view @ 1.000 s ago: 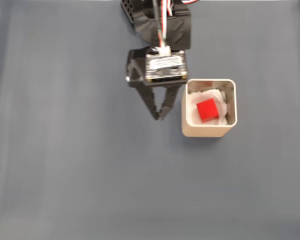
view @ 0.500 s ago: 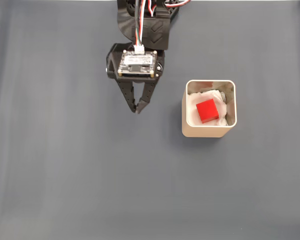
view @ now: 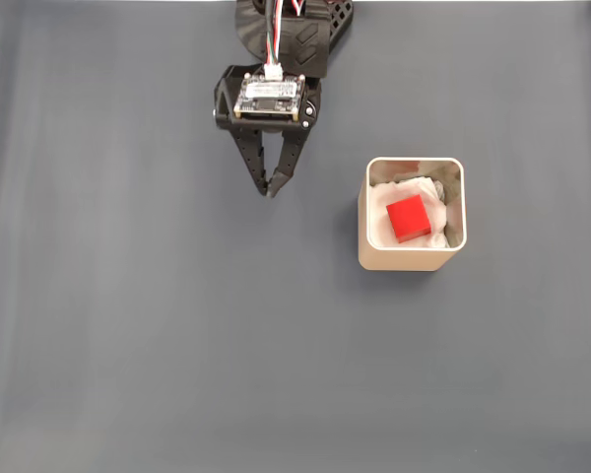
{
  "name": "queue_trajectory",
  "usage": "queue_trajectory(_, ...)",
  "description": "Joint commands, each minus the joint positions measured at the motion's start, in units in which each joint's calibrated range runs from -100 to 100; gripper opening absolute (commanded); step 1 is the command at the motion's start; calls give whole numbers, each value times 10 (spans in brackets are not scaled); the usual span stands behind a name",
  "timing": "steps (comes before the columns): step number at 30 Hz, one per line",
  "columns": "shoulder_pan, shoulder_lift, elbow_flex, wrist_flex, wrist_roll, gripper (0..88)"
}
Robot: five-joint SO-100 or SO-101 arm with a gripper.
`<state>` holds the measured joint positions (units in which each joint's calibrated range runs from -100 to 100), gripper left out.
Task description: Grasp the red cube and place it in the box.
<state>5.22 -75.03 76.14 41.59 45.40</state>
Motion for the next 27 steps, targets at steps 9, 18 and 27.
queue_trajectory(9, -16, -103, 94, 38, -6, 4)
queue_trajectory(18, -19, -159, 157, 74, -3, 3)
queue_trajectory(27, -26, -212, 235, 88, -1, 2)
